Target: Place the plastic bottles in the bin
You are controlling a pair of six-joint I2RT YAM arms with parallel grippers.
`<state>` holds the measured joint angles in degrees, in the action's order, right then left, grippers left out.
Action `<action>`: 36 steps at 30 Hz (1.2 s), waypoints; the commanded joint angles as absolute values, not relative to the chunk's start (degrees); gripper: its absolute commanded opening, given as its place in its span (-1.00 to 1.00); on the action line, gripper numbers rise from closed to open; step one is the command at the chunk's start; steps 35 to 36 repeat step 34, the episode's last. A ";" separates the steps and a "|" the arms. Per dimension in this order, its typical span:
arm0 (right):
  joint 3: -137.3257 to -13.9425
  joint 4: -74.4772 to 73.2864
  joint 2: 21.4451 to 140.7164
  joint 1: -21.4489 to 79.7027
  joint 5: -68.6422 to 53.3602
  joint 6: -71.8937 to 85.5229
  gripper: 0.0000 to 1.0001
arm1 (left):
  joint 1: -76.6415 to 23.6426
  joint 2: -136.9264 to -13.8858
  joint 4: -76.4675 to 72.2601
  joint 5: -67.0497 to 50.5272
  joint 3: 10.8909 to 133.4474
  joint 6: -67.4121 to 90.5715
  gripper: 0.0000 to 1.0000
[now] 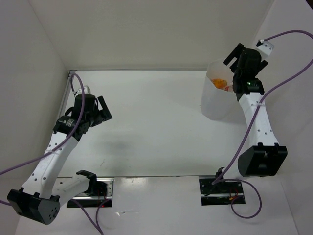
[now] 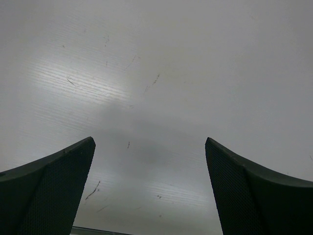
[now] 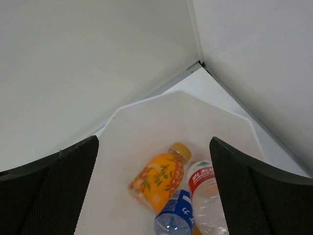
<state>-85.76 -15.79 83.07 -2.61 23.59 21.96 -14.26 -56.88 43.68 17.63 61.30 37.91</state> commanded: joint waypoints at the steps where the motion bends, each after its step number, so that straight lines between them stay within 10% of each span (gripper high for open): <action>1: -87.71 -14.75 76.91 -2.64 21.19 20.65 0.98 | -13.89 -56.26 42.36 16.87 63.81 37.88 1.00; 12: -84.73 -28.72 67.41 7.63 0.02 25.22 0.98 | -13.89 -57.39 41.22 14.41 64.86 35.51 1.00; 19: -80.97 -37.09 71.45 28.37 6.86 27.68 0.98 | -13.89 -59.14 41.22 14.41 64.86 35.51 1.00; 36: -72.07 -29.44 77.43 34.45 5.09 28.65 0.98 | -12.30 -62.31 41.75 13.10 65.39 36.04 1.00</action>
